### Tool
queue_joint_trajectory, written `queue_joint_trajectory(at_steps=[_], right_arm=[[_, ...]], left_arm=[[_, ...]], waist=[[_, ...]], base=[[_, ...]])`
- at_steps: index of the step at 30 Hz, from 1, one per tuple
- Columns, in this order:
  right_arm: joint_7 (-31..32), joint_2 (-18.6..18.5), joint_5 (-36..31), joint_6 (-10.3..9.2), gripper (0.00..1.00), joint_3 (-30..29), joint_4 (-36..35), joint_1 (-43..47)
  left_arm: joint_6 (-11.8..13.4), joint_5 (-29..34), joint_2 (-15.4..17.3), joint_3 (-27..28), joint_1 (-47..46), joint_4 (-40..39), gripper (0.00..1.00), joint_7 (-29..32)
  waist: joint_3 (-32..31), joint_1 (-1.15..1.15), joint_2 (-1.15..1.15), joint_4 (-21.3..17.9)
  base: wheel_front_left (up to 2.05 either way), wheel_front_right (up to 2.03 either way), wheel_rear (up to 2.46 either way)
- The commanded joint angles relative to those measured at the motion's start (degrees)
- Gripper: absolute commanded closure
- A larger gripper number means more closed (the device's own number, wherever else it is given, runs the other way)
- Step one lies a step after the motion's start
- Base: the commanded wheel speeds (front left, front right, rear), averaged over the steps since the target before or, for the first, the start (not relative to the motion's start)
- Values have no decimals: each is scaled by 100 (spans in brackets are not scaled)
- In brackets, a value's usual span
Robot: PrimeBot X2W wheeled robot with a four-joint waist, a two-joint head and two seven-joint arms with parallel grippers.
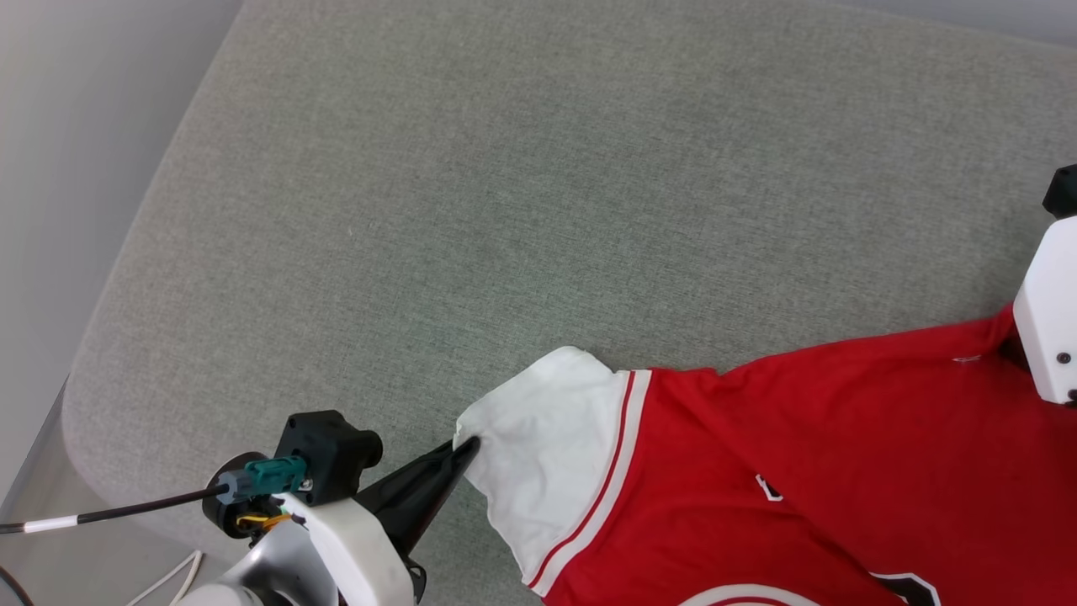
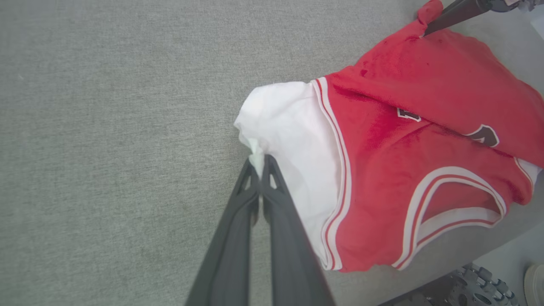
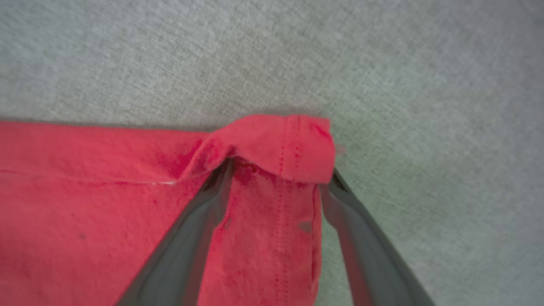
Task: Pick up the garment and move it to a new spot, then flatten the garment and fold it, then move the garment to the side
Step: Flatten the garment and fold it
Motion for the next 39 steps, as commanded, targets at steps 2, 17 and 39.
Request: queue_joint_trajectory(at_steps=[2, 17, 39], right_arm=[[10, 49, -11, -5, 0, 114, 416, 216], [-816, 173, 269, -5, 100, 11, 884, -44], [-1944, -159, 1426, -5, 100, -30, -394, -790]], left_arm=[[-22, 4, -49, -9, -90, 72, 100, -51], [17, 47, 35, 93, -155, 239, 100, -146], [444, 152, 767, 1347, -1098, -787, 100, -163]], waist=[[95, 0, 0, 97], [-460, 0, 0, -181], [-2080, 0, 0, -1508]], base=[[0, 0, 0], [0, 0, 0], [0, 0, 0]])
